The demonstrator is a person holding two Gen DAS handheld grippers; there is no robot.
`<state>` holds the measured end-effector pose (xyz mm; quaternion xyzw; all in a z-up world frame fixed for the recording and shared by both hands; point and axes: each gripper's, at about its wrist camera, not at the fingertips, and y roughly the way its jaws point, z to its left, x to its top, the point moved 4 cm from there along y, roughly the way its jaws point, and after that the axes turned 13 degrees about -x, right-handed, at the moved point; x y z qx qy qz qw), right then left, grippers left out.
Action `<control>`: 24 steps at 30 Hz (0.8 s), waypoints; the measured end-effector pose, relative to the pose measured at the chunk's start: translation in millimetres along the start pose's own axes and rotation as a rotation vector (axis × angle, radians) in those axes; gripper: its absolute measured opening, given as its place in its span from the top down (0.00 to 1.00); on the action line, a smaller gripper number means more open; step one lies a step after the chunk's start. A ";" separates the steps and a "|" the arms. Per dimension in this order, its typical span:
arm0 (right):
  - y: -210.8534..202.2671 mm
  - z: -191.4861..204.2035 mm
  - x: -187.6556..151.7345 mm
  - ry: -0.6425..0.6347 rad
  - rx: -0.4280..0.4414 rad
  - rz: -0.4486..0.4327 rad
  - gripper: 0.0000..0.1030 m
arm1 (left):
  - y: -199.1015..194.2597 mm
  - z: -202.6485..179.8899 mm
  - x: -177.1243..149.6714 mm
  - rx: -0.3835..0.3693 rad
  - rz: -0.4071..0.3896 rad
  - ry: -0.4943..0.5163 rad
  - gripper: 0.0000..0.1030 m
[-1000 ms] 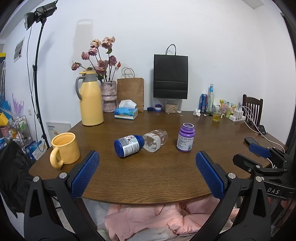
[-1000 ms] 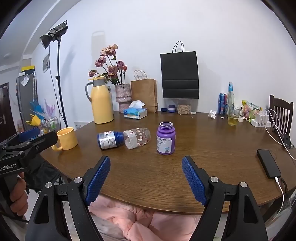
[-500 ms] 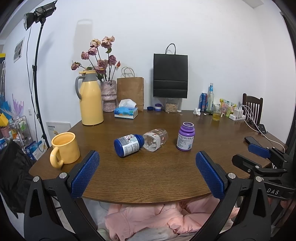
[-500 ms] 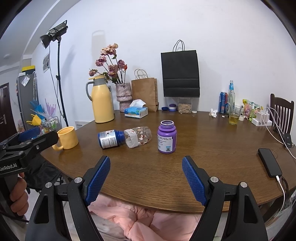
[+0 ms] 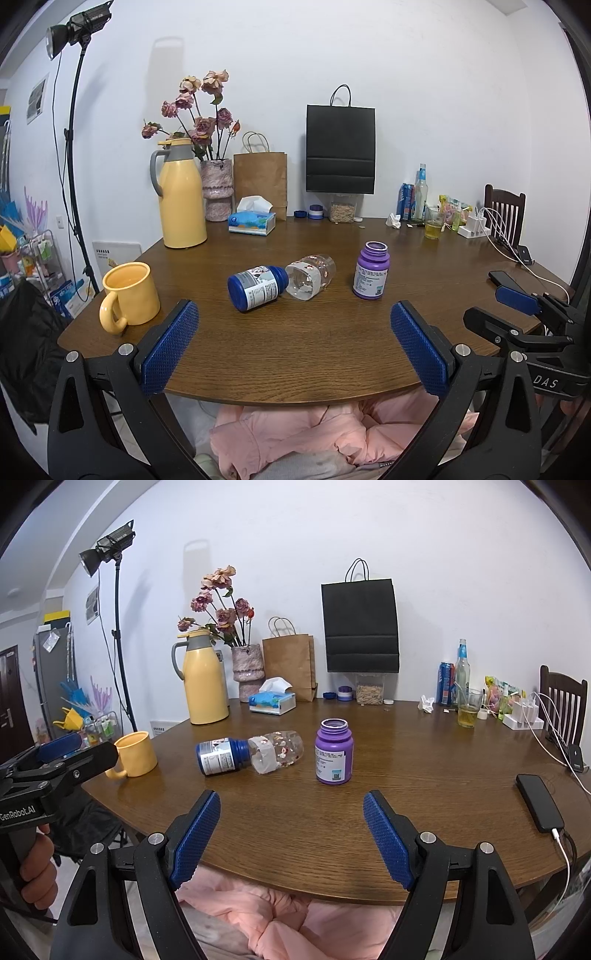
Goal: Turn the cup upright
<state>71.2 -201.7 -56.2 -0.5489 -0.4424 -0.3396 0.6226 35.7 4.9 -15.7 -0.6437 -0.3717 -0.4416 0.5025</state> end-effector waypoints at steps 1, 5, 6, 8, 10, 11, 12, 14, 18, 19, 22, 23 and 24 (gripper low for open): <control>0.3 0.5 -0.5 0.000 0.000 0.001 0.18 | 1.0 -0.8 -0.2 0.001 0.001 0.001 0.00; 0.3 0.7 -0.8 0.000 0.000 0.001 0.18 | 1.1 -0.5 -1.0 0.001 0.004 -0.001 0.00; 0.5 0.9 -1.1 0.000 0.001 0.001 0.18 | 0.8 -0.1 -1.4 0.002 0.004 -0.001 0.00; 0.4 0.5 -0.7 0.000 0.000 0.002 0.18 | 1.1 -0.2 -1.2 0.001 0.004 0.000 0.00; 0.7 0.5 -1.4 0.001 0.001 0.003 0.18 | 1.3 -0.3 -0.7 0.001 0.004 0.000 0.00; 0.5 0.5 -1.4 0.002 0.001 0.002 0.18 | 1.3 0.4 -1.1 0.001 0.005 -0.001 0.00; 0.8 0.6 -1.8 0.002 0.001 0.003 0.18 | 1.3 -0.3 -1.0 0.002 0.005 -0.002 0.00; 0.7 0.9 -1.9 0.002 0.000 0.002 0.18 | 1.9 -1.0 -1.5 0.003 0.009 -0.001 0.00; 0.8 0.7 -2.0 0.000 0.001 0.003 0.18 | 1.6 -0.9 -2.1 0.003 0.009 0.001 0.00; 0.7 0.5 -1.8 0.001 0.001 0.002 0.18 | 1.8 -0.8 -1.5 0.003 0.009 0.000 0.00; 1.5 1.0 -2.8 0.002 0.000 0.003 0.18 | 1.9 -0.6 -1.5 0.003 0.010 -0.001 0.00; 0.8 0.6 -1.7 0.001 0.002 0.004 0.18 | 2.0 -0.3 -1.8 0.003 0.011 -0.002 0.00; 1.4 1.3 -2.8 0.001 0.002 0.005 0.18 | 1.9 -0.9 -1.7 0.003 0.010 -0.002 0.00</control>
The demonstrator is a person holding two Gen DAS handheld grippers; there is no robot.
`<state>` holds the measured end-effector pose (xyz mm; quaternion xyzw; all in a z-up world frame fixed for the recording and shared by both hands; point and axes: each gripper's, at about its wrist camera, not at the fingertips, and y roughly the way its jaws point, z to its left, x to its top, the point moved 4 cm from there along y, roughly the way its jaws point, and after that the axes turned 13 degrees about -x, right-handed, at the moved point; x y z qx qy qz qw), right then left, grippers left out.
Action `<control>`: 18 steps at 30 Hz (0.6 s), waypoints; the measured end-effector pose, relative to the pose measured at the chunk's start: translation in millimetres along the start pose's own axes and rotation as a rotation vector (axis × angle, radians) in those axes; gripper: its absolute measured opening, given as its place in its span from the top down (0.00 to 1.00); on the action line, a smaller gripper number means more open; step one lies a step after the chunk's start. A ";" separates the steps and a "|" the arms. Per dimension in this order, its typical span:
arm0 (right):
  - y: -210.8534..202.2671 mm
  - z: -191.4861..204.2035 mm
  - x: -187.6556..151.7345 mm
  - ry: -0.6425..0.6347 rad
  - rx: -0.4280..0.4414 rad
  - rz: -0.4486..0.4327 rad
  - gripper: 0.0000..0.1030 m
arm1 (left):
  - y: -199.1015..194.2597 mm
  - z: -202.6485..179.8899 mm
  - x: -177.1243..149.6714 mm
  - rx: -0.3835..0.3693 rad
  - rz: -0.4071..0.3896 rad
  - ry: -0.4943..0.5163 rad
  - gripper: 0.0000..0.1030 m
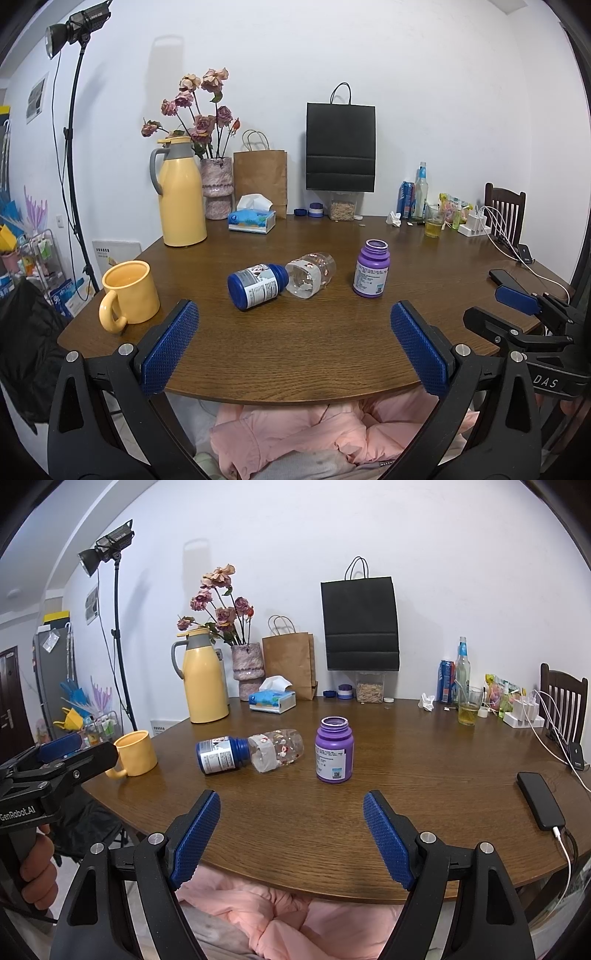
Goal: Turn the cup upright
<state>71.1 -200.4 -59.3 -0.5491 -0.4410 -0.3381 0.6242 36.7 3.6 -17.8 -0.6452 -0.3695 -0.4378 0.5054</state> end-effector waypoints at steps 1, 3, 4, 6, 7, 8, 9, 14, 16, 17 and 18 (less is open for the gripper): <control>-0.7 -0.7 1.0 0.000 0.000 -0.002 0.18 | 0.1 -0.1 -0.1 0.000 0.001 0.000 0.00; 0.1 0.0 0.0 -0.002 -0.001 -0.003 0.18 | 0.2 -0.1 0.0 0.000 0.000 0.001 0.00; -0.5 -0.8 1.1 -0.001 -0.001 -0.001 0.18 | 0.2 0.0 0.0 0.000 0.001 0.001 0.00; -0.2 -0.6 0.5 0.000 0.000 0.000 0.18 | 0.3 0.0 0.1 0.000 0.002 0.001 0.00; 0.0 -0.5 0.1 0.000 -0.001 0.000 0.18 | 0.4 0.0 0.0 0.000 0.002 0.001 0.00; -0.4 -0.7 0.8 0.001 0.000 -0.001 0.18 | 0.4 -0.1 -0.1 0.001 0.002 0.001 0.00; 0.1 -0.3 -0.1 0.001 -0.001 -0.002 0.18 | 0.4 -0.1 -0.2 0.001 0.002 0.001 0.00; 0.2 -0.7 0.1 0.001 0.000 0.000 0.18 | 0.5 0.3 -1.3 0.002 0.003 0.001 0.00; 0.4 -0.7 0.1 0.001 0.000 0.000 0.18 | 0.8 0.4 -1.8 0.003 0.003 0.002 0.00; 0.3 -0.7 0.1 0.001 0.000 0.000 0.18 | 0.7 0.5 -1.7 0.003 0.003 0.001 0.00; 0.6 -0.5 -0.4 0.000 0.000 0.001 0.18 | 0.7 0.5 -1.7 0.003 0.003 0.001 0.00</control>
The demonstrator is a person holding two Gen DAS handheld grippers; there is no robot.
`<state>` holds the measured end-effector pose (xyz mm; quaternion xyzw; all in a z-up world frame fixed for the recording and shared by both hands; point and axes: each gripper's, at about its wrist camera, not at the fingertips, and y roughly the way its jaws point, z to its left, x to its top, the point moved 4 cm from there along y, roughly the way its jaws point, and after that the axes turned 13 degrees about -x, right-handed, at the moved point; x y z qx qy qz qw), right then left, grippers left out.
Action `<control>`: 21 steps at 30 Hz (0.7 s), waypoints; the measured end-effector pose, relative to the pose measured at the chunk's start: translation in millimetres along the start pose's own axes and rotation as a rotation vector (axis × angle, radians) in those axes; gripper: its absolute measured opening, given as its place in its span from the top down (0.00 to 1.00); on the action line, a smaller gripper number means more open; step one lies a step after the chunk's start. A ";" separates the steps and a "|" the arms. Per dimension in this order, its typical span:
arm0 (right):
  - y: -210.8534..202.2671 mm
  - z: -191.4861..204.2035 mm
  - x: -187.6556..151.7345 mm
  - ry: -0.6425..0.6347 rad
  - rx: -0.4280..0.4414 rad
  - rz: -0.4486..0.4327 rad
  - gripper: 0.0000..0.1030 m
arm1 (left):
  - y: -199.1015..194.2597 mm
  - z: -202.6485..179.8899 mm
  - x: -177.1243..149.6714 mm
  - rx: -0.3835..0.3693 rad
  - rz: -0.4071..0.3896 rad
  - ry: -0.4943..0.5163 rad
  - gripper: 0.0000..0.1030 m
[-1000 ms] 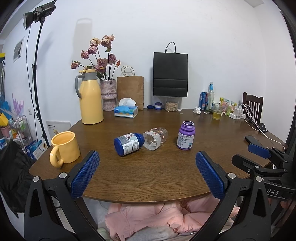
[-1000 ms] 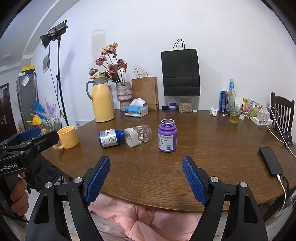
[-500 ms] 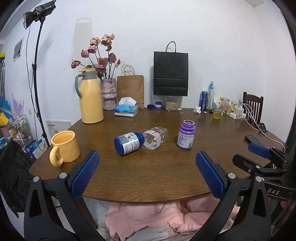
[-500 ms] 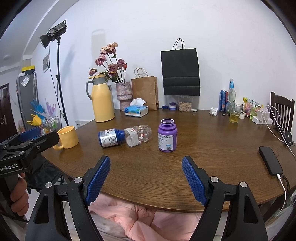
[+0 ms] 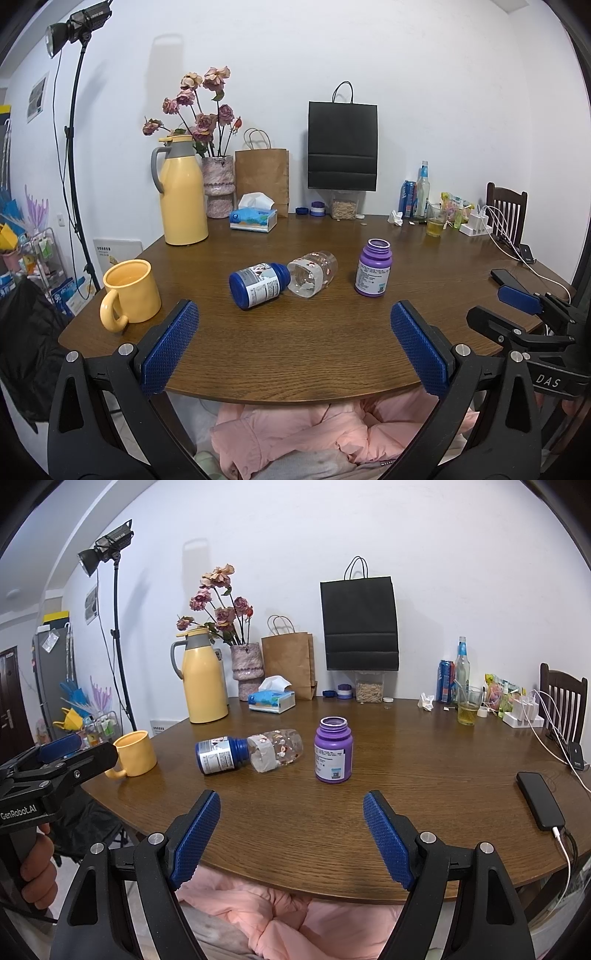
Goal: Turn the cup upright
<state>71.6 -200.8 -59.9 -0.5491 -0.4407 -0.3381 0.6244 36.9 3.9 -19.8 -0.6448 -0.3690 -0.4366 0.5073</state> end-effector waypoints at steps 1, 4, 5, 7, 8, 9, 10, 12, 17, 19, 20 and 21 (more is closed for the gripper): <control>-0.4 -0.2 0.3 0.000 0.000 0.000 0.18 | 0.1 -0.1 -0.1 0.001 0.001 0.000 0.00; -0.4 -0.3 0.3 0.001 0.000 0.000 0.18 | 0.0 0.1 -0.7 0.002 0.001 -0.003 0.00; -0.5 -0.2 0.3 0.001 -0.001 0.000 0.18 | -0.3 0.0 -0.9 0.003 0.001 -0.003 0.00; -0.5 -0.2 0.2 0.000 -0.001 -0.001 0.18 | 0.6 0.5 0.6 0.003 0.001 -0.003 0.00; 0.1 -0.5 0.4 0.001 -0.002 -0.001 0.18 | 0.5 0.6 0.6 0.004 0.002 -0.004 0.00; 0.8 -0.7 -0.3 0.002 -0.004 -0.002 0.18 | 0.5 0.7 0.7 0.003 0.002 -0.004 0.00; 0.3 -2.2 1.3 0.003 -0.005 -0.003 0.18 | 0.4 0.6 0.6 0.003 0.001 -0.005 0.00; 1.2 -4.3 2.4 0.003 -0.012 -0.009 0.18 | 0.9 0.4 0.6 0.002 0.003 -0.003 0.00; 10.7 -7.6 8.2 -0.002 -0.010 0.015 0.18 | 15.3 10.7 4.0 -0.031 0.050 -0.060 0.00; 15.6 -10.3 7.4 0.012 0.003 0.029 0.18 | 26.1 16.5 1.0 -0.040 0.092 -0.089 0.00; 17.3 -10.5 7.8 0.012 0.008 0.035 0.18 | 30.6 18.5 -0.6 -0.040 0.108 -0.095 0.00; 20.1 -10.7 7.8 0.013 0.015 0.042 0.18 | 35.7 20.4 -2.3 -0.041 0.128 -0.102 0.00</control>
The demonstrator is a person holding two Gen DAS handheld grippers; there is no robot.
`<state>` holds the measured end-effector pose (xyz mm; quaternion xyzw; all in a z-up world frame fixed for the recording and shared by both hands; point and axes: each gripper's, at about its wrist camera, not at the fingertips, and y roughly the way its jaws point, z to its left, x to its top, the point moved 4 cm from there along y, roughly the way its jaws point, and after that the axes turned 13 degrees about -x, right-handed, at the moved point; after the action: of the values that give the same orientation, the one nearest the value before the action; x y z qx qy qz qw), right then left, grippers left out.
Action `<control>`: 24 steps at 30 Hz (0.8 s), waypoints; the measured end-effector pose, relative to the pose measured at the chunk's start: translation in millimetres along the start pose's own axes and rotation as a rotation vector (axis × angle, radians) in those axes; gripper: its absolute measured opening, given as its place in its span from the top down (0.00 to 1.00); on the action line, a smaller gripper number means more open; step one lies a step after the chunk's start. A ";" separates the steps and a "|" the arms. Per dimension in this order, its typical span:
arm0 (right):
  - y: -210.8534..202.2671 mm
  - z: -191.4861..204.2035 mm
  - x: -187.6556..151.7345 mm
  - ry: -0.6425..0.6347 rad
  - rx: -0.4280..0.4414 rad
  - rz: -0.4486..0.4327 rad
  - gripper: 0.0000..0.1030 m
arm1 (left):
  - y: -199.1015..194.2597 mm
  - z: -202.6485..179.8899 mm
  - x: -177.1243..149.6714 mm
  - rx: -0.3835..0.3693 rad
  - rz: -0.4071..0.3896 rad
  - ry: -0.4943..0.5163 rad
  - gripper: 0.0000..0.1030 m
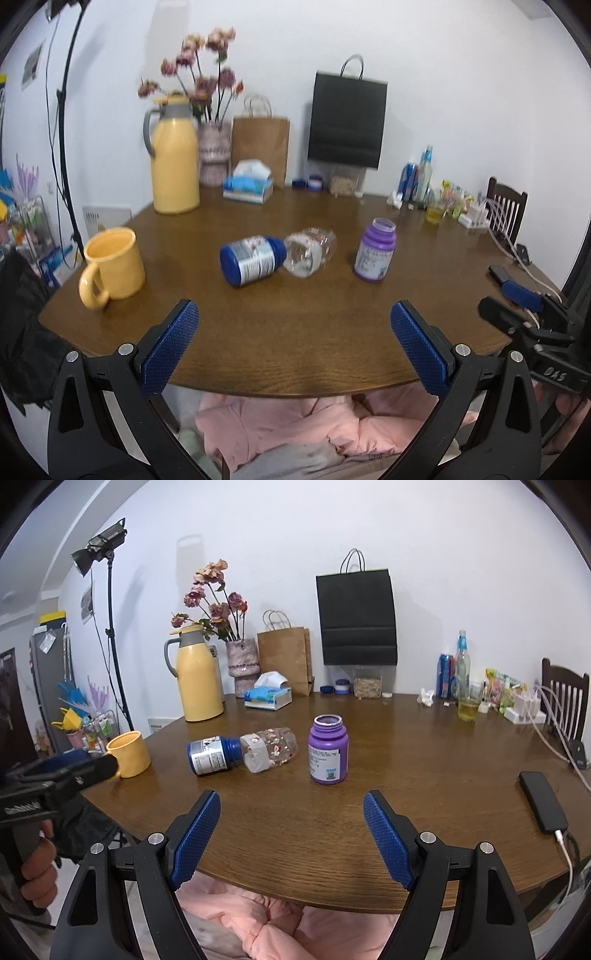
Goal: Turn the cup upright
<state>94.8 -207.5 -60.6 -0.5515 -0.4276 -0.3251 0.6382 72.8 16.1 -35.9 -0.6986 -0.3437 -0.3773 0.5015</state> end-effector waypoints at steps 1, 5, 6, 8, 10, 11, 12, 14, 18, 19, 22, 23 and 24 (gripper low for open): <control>4.4 0.4 0.0 -0.004 0.003 0.018 0.18 | 5.0 1.4 -1.4 -0.010 0.016 -0.006 0.00; 18.1 4.1 -0.4 0.011 0.057 0.064 0.19 | 17.3 4.4 -5.9 -0.036 0.047 -0.012 0.00; 21.0 5.9 0.2 0.018 0.079 0.061 0.23 | 20.3 5.8 -6.5 -0.025 0.048 -0.008 0.00; 30.4 12.5 1.1 -0.004 0.095 0.070 0.41 | 25.7 11.1 -6.6 -0.017 0.049 -0.008 0.00; 43.4 20.7 3.1 -0.030 0.096 0.079 0.51 | 34.3 17.6 -7.9 -0.008 0.056 -0.012 0.00; 50.8 24.8 4.7 -0.044 0.103 0.083 0.53 | 38.3 20.5 -8.2 -0.005 0.055 -0.012 0.00; 59.3 29.6 7.3 -0.058 0.105 0.083 0.54 | 42.8 23.9 -8.4 0.005 0.059 -0.013 0.00; 76.4 39.1 12.8 -0.091 0.108 0.081 0.54 | 54.2 30.9 -5.3 0.007 0.065 -0.018 0.00; 115.5 53.5 26.4 -0.119 0.121 0.097 0.54 | 76.9 35.8 5.6 -0.036 0.041 -0.009 0.00; 122.1 54.6 30.5 -0.117 0.123 0.094 0.54 | 83.5 34.1 9.3 -0.066 0.032 0.010 0.00; 132.2 52.5 35.9 -0.115 0.116 0.090 0.54 | 115.8 31.0 19.3 -0.193 0.102 0.044 0.00; 136.1 49.6 36.3 -0.116 0.110 0.093 0.54 | 129.0 29.8 24.0 -0.232 0.138 0.053 0.00; 139.6 46.4 35.5 -0.118 0.103 0.102 0.54 | 141.1 28.6 28.8 -0.258 0.164 0.066 0.00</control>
<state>224.9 -134.7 -86.7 -0.5574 -0.4518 -0.2367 0.6551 213.0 9.7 -79.1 -0.7703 -0.2175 -0.3988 0.4475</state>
